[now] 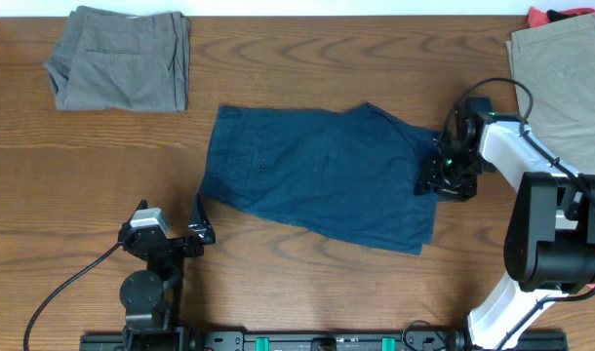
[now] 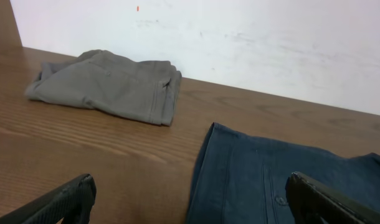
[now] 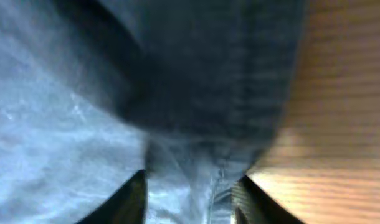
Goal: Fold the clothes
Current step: 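Pull the shorts' right edge with the right gripper to straighten them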
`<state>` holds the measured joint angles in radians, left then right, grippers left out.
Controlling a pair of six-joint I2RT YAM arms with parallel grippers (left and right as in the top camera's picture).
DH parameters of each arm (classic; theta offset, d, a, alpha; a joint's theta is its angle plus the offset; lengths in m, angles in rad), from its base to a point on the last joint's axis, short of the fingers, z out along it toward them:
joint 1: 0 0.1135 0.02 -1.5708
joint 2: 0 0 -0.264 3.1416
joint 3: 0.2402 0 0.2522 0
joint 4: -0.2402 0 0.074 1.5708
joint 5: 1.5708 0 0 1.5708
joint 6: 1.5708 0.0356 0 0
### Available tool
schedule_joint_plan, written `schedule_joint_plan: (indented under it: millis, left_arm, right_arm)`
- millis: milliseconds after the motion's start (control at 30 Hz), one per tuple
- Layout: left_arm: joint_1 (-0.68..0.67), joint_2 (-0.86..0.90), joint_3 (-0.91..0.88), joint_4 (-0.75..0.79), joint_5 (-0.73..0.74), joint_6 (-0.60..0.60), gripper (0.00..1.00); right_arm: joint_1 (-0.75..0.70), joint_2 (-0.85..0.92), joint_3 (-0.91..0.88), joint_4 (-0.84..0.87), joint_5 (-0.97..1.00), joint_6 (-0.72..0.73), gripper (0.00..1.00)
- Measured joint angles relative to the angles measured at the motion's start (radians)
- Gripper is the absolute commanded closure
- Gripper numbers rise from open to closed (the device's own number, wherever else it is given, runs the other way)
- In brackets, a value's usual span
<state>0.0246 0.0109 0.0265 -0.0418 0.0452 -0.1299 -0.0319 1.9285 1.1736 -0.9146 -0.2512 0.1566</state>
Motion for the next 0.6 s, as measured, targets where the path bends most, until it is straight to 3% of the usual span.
schedule_joint_plan:
  millis: [133,400,600]
  left_arm:
    - [0.000,0.000,0.000,0.000,0.000,0.000,0.02]
    - [0.000,0.000,0.000,0.000,0.000,0.000,0.02]
    - [0.000,0.000,0.000,0.000,0.000,0.000,0.02]
  right_arm:
    - [0.007,0.000,-0.013,0.024,-0.021,0.017,0.99]
    - [0.013,0.000,-0.016,0.037,-0.017,0.025,0.99]
    - [-0.002,0.016,0.039,-0.019,0.119,0.024,0.99]
